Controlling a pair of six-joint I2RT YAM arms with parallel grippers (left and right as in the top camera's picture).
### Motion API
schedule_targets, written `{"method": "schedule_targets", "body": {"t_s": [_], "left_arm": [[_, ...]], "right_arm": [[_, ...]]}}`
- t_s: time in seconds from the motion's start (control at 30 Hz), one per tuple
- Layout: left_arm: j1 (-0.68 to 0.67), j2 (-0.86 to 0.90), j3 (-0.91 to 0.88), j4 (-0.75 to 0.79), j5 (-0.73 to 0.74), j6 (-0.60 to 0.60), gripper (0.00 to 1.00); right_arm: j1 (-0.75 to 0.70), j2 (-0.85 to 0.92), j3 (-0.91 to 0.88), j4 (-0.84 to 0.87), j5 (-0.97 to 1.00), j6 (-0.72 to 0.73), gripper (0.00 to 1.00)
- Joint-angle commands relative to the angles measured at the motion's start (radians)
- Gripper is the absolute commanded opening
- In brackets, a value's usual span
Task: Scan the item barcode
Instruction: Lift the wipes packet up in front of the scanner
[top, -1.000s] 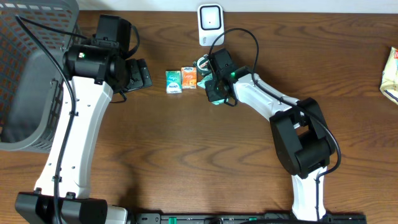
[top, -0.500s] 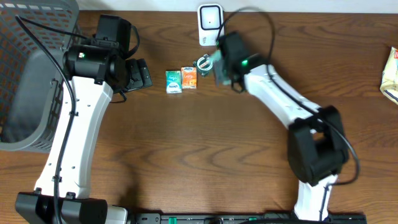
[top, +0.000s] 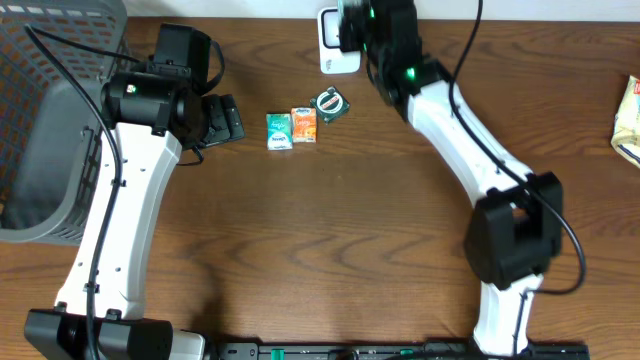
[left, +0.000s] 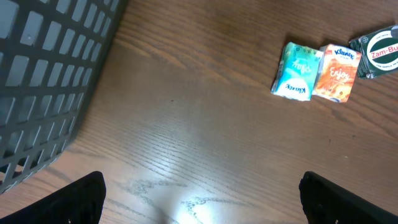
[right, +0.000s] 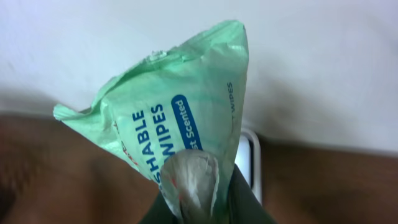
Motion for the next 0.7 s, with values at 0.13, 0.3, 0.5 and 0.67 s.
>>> {"method": "schedule_targets", "body": {"t_s": [0.13,0.3,0.5,0.67], "left_arm": [[0.003,-0.006,0.009,-0.003,-0.013,0.010,0.98],[0.003,-0.006,0.009,-0.003,-0.013,0.010,0.98],[0.003,-0.006,0.009,-0.003,-0.013,0.010,0.97],[0.003,-0.006,0.009,-0.003,-0.013,0.010,0.98]], "right_arm": [[-0.017,0.257,0.270,0.045,-0.005,-0.061,0.01],[-0.015,0.351,0.275,0.101,0.053,-0.064,0.01],[-0.018,0.395,0.274,0.117,0.053,-0.064,0.01],[-0.018,0.390,0.275,0.098,0.051,-0.064,0.01]]}}
